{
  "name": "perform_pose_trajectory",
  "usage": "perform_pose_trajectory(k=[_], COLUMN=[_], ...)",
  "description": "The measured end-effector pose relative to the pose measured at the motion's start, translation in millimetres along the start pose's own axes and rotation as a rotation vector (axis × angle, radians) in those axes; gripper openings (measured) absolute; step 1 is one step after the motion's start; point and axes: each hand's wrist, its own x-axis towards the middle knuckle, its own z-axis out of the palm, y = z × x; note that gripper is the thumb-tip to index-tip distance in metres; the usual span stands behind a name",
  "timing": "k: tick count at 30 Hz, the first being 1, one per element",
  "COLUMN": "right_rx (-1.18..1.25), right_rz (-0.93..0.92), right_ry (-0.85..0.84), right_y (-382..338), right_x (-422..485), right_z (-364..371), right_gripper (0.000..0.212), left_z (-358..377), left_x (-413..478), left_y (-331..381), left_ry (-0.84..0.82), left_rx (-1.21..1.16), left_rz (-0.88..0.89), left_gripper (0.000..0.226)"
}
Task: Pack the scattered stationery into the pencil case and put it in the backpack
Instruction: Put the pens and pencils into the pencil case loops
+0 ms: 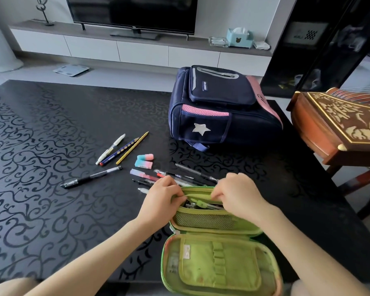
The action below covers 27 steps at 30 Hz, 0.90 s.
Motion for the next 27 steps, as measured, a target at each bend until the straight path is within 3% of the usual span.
perform_pose_trajectory(k=[4, 10, 22, 27], right_rx=[0.151, -0.007, -0.110, -0.260], right_rz=[0.093, 0.076, 0.025, -0.022], right_ry=[0.178, -0.113, -0.152, -0.158], right_y=[-6.6, -19.4, -28.1, -42.4], right_x=[55.9, 122.7, 125.6, 124.6], right_z=[2.9, 31.6, 35.9, 27.7], right_gripper=[0.019, 0.011, 0.020, 0.012], left_z=[-3.5, -5.0, -9.5, -12.6], left_x=[-0.9, -8.0, -26.1, -33.6], left_y=[-1.4, -8.1, -19.2, -22.0], left_ry=[-0.009, -0.009, 0.039, 0.048], left_rx=[0.017, 0.022, 0.051, 0.047], left_rz=[0.060, 0.110, 0.117, 0.140], left_gripper=[0.008, 0.007, 0.010, 0.006])
